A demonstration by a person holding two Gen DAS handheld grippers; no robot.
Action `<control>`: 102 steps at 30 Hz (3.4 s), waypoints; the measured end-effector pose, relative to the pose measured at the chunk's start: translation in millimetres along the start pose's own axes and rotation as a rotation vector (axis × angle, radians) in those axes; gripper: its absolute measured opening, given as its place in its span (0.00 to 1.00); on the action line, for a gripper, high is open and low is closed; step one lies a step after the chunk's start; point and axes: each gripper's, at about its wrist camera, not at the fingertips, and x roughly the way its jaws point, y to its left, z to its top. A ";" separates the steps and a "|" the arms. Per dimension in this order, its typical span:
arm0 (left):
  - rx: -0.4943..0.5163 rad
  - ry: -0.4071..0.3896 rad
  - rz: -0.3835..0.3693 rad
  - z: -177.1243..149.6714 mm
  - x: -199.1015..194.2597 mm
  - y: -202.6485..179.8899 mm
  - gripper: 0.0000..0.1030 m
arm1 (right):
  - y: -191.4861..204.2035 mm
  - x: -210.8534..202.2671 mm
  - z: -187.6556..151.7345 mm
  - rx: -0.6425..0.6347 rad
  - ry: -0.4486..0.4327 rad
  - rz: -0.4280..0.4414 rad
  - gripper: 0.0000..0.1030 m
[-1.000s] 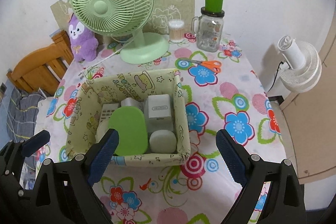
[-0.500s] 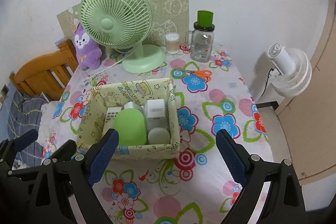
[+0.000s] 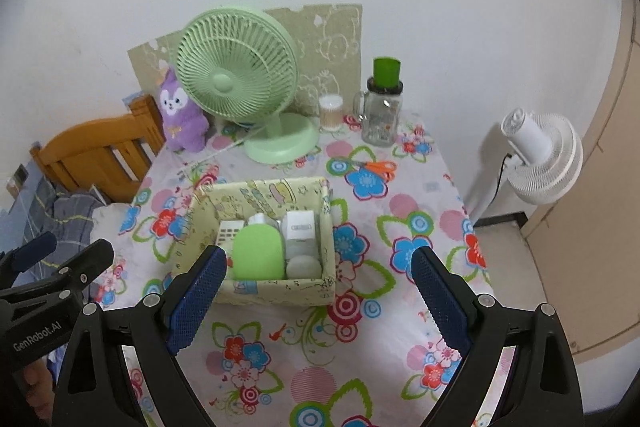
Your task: Organize rigid objects
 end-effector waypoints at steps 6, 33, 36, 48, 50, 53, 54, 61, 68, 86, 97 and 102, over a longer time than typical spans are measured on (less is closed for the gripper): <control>0.001 -0.036 0.007 3.3 -23.9 1.5 0.95 | -4.0 -24.2 4.9 0.000 -0.006 0.002 0.92; 0.034 -0.150 -0.022 2.9 -96.2 -11.3 1.00 | -15.2 -110.9 8.9 0.023 -0.140 -0.061 0.92; 0.039 -0.165 -0.018 3.5 -103.2 -9.5 1.00 | -14.7 -117.4 10.6 0.024 -0.158 -0.057 0.93; 0.051 -0.215 -0.011 8.1 -118.5 -6.7 1.00 | -10.8 -133.7 11.3 0.019 -0.218 -0.084 0.96; 0.051 -0.219 -0.009 8.3 -119.4 -7.3 1.00 | -10.8 -134.0 11.8 0.022 -0.219 -0.082 0.96; 0.051 -0.219 -0.012 8.3 -119.4 -7.3 1.00 | -10.9 -133.1 12.4 0.028 -0.211 -0.079 0.96; 0.051 -0.220 -0.011 8.3 -119.4 -7.5 1.00 | -11.1 -132.7 12.7 0.029 -0.208 -0.078 0.96; 0.045 -0.208 -0.004 9.3 -116.7 -6.4 1.00 | -11.0 -128.2 13.8 0.040 -0.182 -0.061 0.96; 0.033 -0.186 -0.012 11.2 -111.5 -6.9 1.00 | -10.9 -127.2 12.6 0.039 -0.185 -0.073 0.96; 0.041 -0.186 0.000 11.4 -112.0 -8.1 1.00 | -9.3 -126.1 14.2 0.033 -0.194 -0.062 0.96; 0.038 -0.194 0.011 8.6 -114.4 -9.7 1.00 | -7.2 -126.7 16.3 0.013 -0.197 -0.047 0.96; 0.032 -0.185 0.018 8.6 -112.0 -10.5 1.00 | -6.2 -126.7 15.4 -0.001 -0.204 -0.044 0.96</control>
